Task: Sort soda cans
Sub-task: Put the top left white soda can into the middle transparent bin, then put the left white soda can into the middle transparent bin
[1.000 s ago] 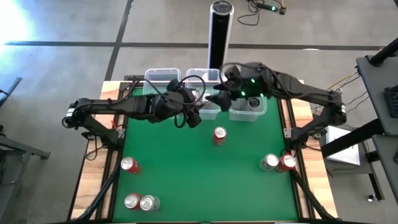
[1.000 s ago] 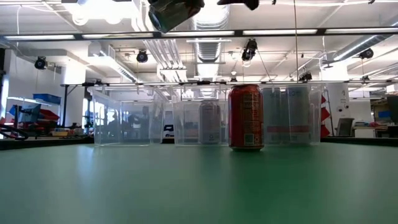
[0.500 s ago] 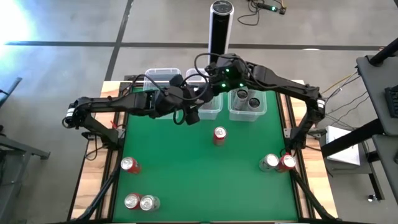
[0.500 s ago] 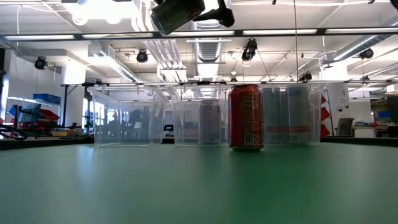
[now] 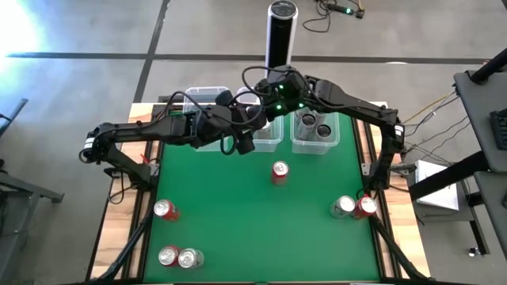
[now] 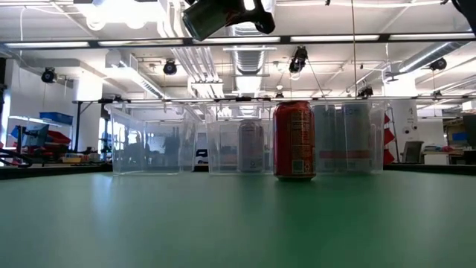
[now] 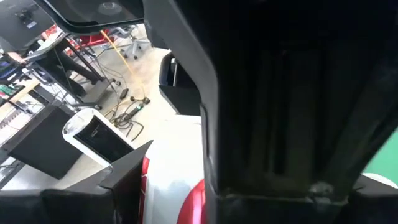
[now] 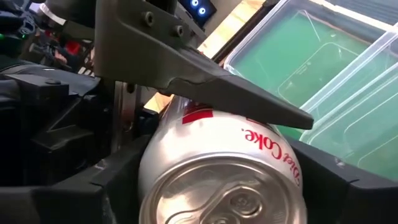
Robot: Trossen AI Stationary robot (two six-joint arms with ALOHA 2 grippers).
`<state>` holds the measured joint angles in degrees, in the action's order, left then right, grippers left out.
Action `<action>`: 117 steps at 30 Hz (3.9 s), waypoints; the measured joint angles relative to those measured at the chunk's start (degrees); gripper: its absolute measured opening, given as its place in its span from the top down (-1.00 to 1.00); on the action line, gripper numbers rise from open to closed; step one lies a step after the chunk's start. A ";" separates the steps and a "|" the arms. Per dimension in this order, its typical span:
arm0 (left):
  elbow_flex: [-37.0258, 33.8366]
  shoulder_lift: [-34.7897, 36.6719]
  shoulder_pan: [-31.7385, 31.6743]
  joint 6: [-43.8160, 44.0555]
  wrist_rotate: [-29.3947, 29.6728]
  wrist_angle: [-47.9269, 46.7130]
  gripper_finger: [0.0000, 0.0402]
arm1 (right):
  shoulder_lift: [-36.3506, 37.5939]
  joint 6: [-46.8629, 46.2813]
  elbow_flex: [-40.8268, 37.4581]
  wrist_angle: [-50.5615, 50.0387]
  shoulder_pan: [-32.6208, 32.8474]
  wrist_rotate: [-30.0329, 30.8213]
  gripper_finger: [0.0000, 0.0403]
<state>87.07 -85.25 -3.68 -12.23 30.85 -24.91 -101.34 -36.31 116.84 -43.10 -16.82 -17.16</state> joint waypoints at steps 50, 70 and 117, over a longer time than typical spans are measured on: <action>-0.20 21.87 -2.21 12.55 7.69 -36.71 -0.85 | -18.41 21.70 14.73 -23.36 -14.41 19.30 -0.46; -0.20 18.35 -2.45 10.57 7.71 -27.48 -0.85 | -18.88 29.55 7.95 -17.53 -14.14 21.94 -0.47; -0.20 26.26 -2.54 11.88 7.68 -32.10 -0.85 | -18.84 30.84 -5.45 -5.89 -14.18 22.52 -0.64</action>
<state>86.87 -59.00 -6.22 -0.36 38.53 -57.00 -120.18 -5.47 111.38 -48.99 -31.00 5.36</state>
